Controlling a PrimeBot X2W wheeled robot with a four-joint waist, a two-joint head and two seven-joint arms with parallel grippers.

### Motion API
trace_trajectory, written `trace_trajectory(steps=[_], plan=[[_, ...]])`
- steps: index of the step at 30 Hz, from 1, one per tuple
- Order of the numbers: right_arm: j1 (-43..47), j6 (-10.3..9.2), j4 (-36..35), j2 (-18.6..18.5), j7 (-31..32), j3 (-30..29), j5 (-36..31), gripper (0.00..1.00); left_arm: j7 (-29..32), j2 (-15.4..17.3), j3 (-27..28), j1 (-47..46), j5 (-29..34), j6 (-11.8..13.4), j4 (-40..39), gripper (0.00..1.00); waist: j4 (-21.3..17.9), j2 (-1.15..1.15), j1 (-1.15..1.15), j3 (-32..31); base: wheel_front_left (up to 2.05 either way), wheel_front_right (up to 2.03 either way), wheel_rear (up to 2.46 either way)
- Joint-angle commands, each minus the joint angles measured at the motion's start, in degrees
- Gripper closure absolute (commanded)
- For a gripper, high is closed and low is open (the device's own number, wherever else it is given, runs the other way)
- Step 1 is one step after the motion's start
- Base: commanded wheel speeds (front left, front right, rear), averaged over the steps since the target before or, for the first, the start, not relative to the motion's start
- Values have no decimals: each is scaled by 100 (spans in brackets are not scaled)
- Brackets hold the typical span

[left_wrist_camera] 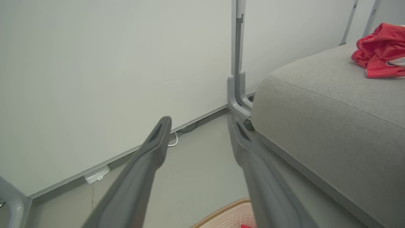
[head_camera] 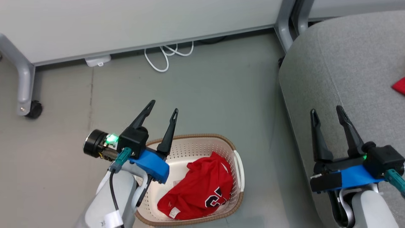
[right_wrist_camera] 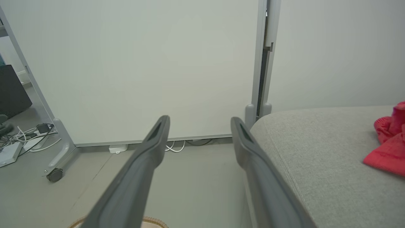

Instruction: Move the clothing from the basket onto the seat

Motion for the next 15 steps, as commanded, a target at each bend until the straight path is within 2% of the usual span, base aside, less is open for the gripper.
trace_trajectory(steps=[1, 8, 15], plan=[[-205, 1, -55, 22, -19, 12, 60, 0, -15, 134, -257, -336, -94, -5, 207, 0, -270, 0, -1, 529, 0, 0, 0], [-645, 1, -129, 37, -19, 21, 86, 0, -15, 476, -1285, -1313, -402, -6, 1063, 0, -559, 0, -1, 1292, 0, 0, 0], [-1014, 1, -237, 50, -19, 64, 107, 0, -15, 606, -2506, -2115, -815, -7, 1932, 0, -752, 0, -1, 1990, 0, 0, 0]])
